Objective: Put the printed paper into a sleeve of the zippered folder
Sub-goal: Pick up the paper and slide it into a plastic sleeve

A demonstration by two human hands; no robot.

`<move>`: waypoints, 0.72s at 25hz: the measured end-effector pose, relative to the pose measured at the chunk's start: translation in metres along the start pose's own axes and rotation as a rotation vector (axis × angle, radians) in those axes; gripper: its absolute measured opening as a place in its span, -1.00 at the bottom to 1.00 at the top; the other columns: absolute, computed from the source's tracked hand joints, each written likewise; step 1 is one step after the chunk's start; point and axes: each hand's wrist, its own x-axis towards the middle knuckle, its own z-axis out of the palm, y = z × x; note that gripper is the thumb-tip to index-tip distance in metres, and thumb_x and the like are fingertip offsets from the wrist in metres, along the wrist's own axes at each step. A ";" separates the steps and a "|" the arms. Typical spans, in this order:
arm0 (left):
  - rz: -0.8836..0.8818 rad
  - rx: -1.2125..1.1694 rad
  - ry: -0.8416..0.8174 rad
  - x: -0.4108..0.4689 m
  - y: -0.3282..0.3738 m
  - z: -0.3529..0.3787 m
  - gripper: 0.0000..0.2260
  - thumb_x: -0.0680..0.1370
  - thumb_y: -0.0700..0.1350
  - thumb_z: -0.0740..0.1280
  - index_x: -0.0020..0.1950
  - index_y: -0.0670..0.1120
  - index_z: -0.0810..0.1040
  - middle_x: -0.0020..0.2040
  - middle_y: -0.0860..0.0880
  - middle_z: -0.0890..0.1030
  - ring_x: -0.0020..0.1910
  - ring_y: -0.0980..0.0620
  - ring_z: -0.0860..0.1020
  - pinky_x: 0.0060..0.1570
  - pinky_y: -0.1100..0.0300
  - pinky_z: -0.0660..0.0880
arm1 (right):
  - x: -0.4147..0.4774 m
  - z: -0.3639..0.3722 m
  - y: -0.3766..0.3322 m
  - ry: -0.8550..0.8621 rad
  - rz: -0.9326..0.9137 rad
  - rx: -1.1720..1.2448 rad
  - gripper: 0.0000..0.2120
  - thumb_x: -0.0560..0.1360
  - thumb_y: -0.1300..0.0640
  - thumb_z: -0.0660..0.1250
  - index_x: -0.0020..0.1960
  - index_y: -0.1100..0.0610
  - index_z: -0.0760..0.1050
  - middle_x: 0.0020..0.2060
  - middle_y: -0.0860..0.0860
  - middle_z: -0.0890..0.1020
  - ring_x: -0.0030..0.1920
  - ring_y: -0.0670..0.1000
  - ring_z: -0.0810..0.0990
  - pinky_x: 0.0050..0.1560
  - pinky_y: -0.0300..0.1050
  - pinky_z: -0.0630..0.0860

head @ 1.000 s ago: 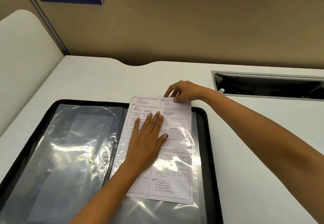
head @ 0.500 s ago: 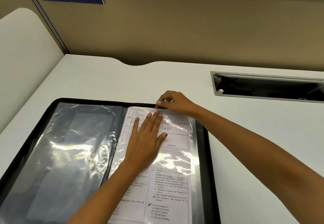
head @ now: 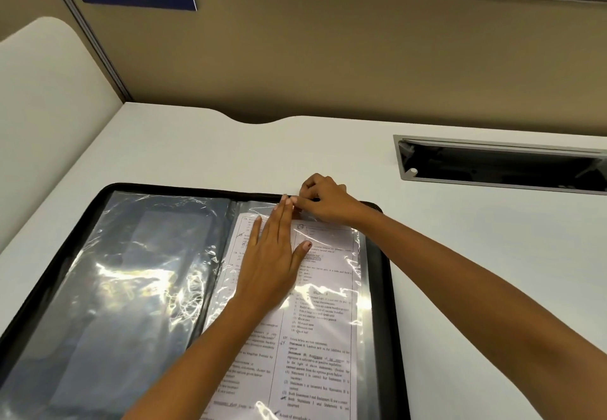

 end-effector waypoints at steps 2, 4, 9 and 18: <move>-0.029 0.070 0.018 0.000 0.002 -0.002 -0.37 0.59 0.22 -0.13 0.55 -0.07 -0.24 0.58 0.01 -0.21 0.54 0.12 -0.21 0.53 -0.02 -0.18 | 0.000 0.003 -0.001 0.003 0.010 -0.035 -0.71 0.54 -0.11 0.24 -0.11 0.04 0.64 0.13 -0.01 0.44 0.20 0.00 0.37 0.23 0.02 0.16; -0.123 0.192 0.038 -0.004 0.003 -0.003 -0.34 0.58 0.26 -0.18 0.55 -0.10 -0.19 0.58 -0.03 -0.20 0.55 0.05 -0.20 0.50 -0.09 -0.28 | -0.003 0.010 -0.002 0.009 0.010 -0.045 -0.72 0.53 -0.16 0.22 -0.14 -0.06 0.64 0.10 -0.05 0.40 0.21 -0.03 0.29 0.17 -0.03 0.08; -0.224 0.237 -0.017 -0.020 0.002 0.001 -0.30 0.54 0.31 -0.28 0.55 -0.10 -0.18 0.58 -0.06 -0.17 0.55 0.00 -0.19 0.49 -0.11 -0.32 | 0.000 0.017 -0.006 0.050 0.084 -0.054 -0.60 0.53 -0.23 0.17 -0.18 -0.04 0.68 0.17 -0.04 0.41 0.24 -0.02 0.26 0.14 -0.05 0.02; -0.206 0.234 0.004 -0.022 0.002 0.009 -0.28 0.53 0.32 -0.28 0.55 -0.11 -0.19 0.58 -0.08 -0.15 0.55 -0.02 -0.20 0.51 -0.11 -0.24 | -0.003 0.023 -0.016 0.019 0.104 -0.055 -0.54 0.52 -0.26 0.15 -0.06 0.06 0.66 0.38 -0.03 0.36 0.38 0.08 0.19 0.33 0.12 0.03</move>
